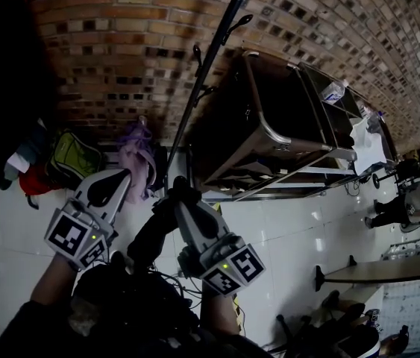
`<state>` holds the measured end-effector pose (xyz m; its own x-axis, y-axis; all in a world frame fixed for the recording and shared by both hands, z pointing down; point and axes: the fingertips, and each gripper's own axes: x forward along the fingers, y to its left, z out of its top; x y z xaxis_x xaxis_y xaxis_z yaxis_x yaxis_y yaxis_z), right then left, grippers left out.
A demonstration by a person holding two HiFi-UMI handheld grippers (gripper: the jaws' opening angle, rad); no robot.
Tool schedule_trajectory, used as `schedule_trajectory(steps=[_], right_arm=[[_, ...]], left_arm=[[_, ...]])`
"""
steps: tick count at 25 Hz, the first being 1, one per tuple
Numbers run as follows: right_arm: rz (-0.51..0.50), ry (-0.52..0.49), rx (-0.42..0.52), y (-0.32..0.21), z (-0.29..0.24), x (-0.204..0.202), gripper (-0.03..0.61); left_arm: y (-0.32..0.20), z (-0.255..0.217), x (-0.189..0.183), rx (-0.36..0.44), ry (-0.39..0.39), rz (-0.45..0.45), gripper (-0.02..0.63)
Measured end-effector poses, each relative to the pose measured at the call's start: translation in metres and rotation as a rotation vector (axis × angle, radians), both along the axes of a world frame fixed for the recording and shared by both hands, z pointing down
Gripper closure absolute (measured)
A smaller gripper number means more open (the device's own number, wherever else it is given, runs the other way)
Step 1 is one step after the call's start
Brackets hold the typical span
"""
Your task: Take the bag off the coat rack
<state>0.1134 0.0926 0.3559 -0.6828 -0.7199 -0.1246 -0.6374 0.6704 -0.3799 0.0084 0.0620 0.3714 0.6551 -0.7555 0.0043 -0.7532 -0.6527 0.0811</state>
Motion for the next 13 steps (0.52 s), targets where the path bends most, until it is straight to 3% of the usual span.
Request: schedule_trajectory(steps=[13], right_arm=[[-0.038, 0.007, -0.06, 0.015, 0.013, -0.038, 0.555]], left_arm=[[0.023, -0.006, -0.015, -0.003, 0.001, 0.023, 0.58]])
